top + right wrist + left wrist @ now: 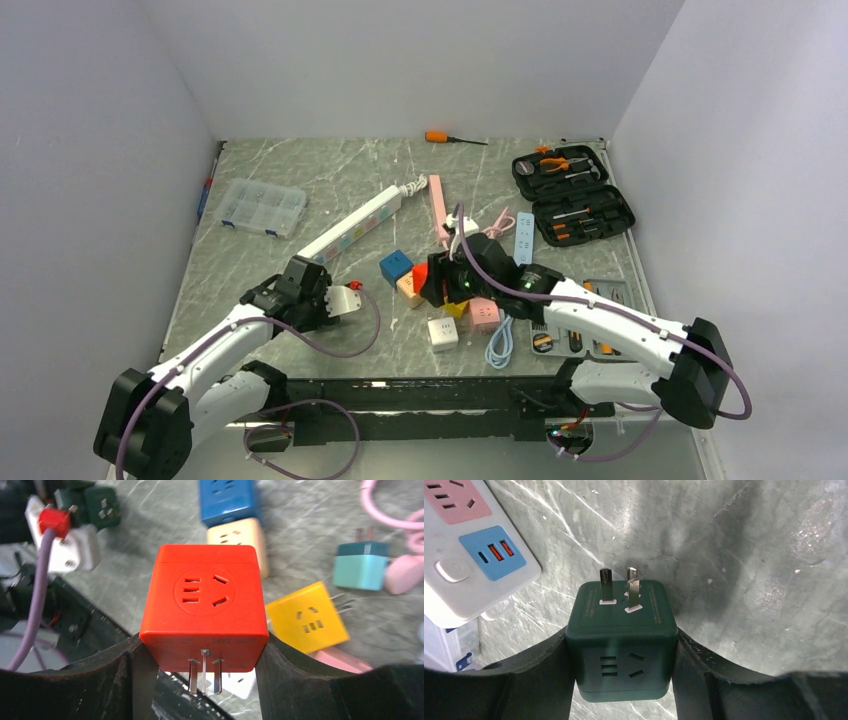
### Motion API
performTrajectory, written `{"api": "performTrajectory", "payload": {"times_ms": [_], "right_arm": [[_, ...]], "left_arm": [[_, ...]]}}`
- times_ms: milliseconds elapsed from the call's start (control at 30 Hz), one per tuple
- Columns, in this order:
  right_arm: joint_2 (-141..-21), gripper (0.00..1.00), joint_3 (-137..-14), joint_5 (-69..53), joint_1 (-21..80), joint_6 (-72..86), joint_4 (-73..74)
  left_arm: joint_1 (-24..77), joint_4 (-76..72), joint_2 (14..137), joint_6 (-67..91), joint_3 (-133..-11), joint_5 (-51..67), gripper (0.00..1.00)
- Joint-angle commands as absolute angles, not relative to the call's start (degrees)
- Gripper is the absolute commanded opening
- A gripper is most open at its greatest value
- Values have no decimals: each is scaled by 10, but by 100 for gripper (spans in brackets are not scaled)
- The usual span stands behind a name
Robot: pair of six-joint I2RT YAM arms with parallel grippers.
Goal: Pull the plug off the socket
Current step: Place the plug at the center of the board.
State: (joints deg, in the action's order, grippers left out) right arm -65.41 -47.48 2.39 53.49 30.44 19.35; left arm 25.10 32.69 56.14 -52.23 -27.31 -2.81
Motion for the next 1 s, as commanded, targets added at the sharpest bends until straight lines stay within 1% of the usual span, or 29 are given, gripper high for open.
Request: {"api": "performTrajectory", "payload": {"times_ms": [0,133,367,467,600,867,900,967], "right_arm": [[-672,0,-526,94,500,301,245],[-672,0,-528,128,447,329,286],[-682,0,-510,123,313,358,338],[-699,0,-505,130,272,356,340],[-740,0,-511,143,252,349,327],[-839,0,-547,150,249,341,304],[-847,5,-547,148,250,339,301],[-861,26,-547,145,249,338,297]], "left_arm": [[253,321,562,-484,-257,-31,0],[253,332,574,-447,-274,-6,0],[253,361,579,-375,-352,110,0],[255,364,598,-349,-384,145,0],[277,361,625,-321,-418,171,0],[363,366,675,-290,-498,180,0],[370,366,680,-290,-507,181,0],[384,367,690,-289,-521,183,0]]}}
